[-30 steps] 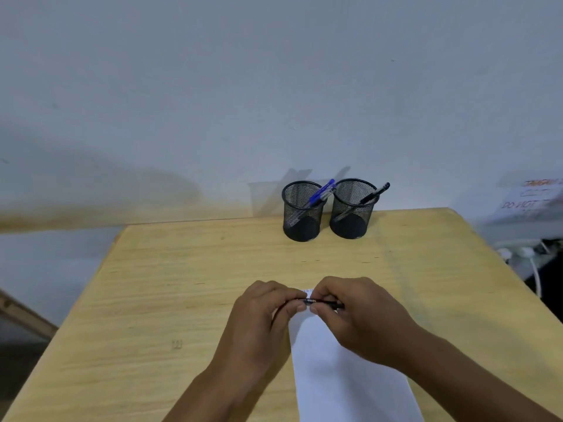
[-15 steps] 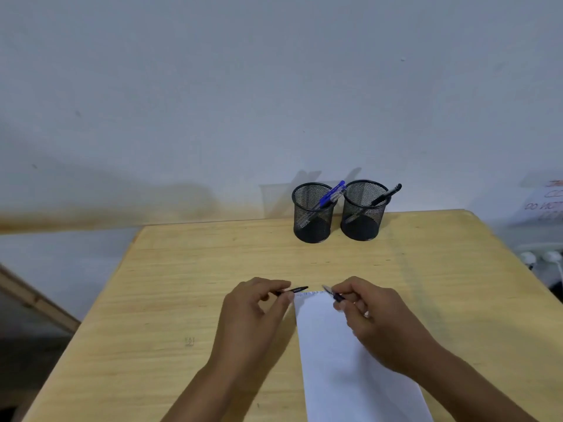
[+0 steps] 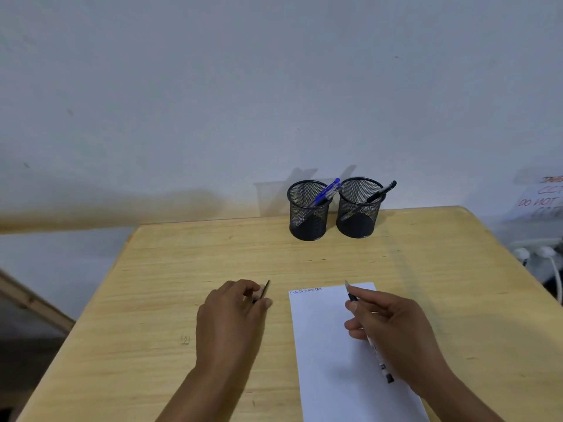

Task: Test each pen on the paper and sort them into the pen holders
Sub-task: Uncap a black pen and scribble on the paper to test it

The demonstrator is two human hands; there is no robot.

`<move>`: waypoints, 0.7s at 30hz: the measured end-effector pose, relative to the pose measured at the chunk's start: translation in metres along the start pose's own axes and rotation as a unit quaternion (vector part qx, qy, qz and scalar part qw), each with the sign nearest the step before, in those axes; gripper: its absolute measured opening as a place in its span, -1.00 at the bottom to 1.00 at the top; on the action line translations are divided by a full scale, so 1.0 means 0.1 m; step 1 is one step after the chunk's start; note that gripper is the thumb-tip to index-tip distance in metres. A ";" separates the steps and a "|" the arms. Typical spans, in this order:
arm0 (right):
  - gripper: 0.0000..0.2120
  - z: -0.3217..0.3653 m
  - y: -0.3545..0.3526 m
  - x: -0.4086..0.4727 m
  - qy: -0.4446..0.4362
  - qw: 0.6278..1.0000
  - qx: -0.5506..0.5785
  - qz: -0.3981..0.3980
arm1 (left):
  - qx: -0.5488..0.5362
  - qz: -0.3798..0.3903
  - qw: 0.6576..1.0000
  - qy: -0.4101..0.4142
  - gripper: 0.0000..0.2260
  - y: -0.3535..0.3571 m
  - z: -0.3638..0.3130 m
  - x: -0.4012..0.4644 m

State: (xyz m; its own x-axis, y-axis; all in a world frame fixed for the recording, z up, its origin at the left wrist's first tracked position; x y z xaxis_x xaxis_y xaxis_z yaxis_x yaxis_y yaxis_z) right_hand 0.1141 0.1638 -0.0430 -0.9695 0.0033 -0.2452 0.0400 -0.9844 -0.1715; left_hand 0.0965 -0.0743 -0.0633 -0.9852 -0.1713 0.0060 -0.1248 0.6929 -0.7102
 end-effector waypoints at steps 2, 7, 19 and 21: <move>-0.79 0.00 0.00 0.01 -0.010 1.000 0.011 -0.002 | 0.014 -0.004 1.000 0.027 -0.85 0.00 0.01 -0.02; -0.74 0.05 -0.02 0.04 -0.043 0.994 0.099 0.022 | 0.073 0.093 0.975 0.187 -0.70 0.11 -0.04 -0.23; -0.89 0.08 0.13 0.39 -0.080 0.992 -0.082 -0.046 | 0.226 0.177 0.929 0.234 -0.38 0.28 -0.02 -0.32; -0.91 0.05 0.13 0.46 -0.078 0.990 -0.107 -0.047 | 0.223 0.180 0.930 0.230 -0.39 0.29 -0.03 -0.30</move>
State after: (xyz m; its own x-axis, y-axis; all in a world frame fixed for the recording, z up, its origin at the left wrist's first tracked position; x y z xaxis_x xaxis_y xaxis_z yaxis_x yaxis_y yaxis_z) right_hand 0.0692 0.1508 -0.0521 -0.9963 0.0492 -0.0711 -0.0178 -0.9212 -0.3888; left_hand 0.1226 -0.0474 -0.0818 -0.9124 0.4046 -0.0613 0.1836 0.2708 -0.9450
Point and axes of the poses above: each hand's wrist, its own x-axis towards the middle knuckle, its own y-axis out of the palm, z = x × y, the point moved 2 cm from there along x, towards the middle knuckle, and after that the axes turned 11 degrees about z, right-handed, at the moved point
